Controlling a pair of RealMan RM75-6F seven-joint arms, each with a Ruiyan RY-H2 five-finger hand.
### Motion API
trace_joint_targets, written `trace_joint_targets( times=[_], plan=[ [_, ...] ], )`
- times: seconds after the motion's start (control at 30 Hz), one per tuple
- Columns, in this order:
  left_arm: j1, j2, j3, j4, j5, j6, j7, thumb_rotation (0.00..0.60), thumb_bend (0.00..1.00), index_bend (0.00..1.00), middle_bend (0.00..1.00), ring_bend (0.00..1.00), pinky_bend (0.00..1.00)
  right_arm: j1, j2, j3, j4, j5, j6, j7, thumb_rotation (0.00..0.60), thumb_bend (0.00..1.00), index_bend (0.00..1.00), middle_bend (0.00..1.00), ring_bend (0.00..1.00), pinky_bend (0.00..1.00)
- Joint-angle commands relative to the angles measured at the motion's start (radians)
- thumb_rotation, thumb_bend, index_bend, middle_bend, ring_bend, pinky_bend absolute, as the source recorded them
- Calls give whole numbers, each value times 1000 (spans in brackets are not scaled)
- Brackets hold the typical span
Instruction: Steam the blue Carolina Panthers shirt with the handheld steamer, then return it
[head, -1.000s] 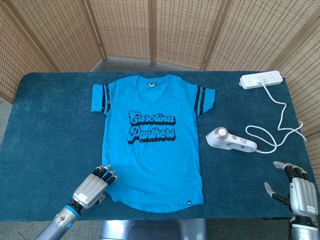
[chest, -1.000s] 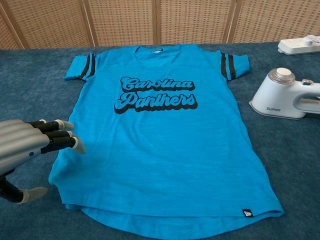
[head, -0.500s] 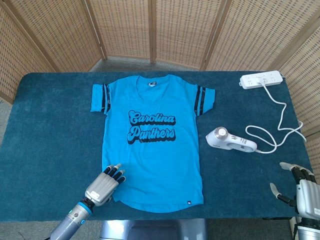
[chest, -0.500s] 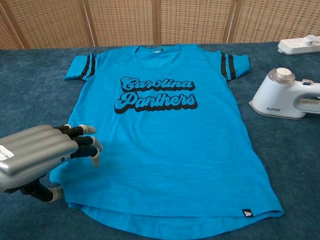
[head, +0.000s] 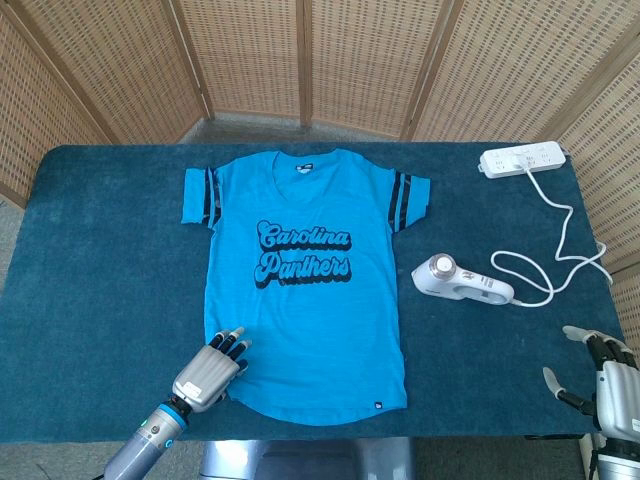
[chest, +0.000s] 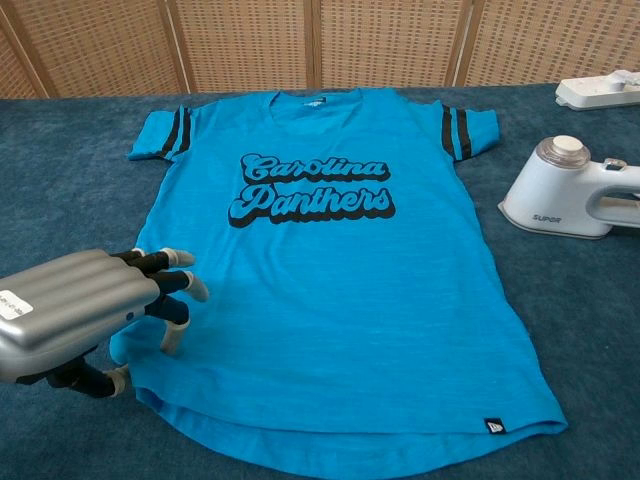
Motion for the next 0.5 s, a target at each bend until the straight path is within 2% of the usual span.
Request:
trace_joint_targets(
  times=[0.03,0.33,0.5],
  plan=[
    [-9,10,-5,-5,21,15,-34,509,462,520,189,34,140,4,-1,1,-5,-3,-5,-8,535,316,277,329,247,168],
    [-24,41,9,-37,16,9,-55,508,457,519,189,34,139,67,-11,22,-36,-8,-78,-72,537,315,278,328,248,187],
    [-30,42,20,-44,4,2,-47,500,456,520,189,34,140,121,-24,51,-66,-15,-120,-128,533,315,278,323,246,209]
  ],
)
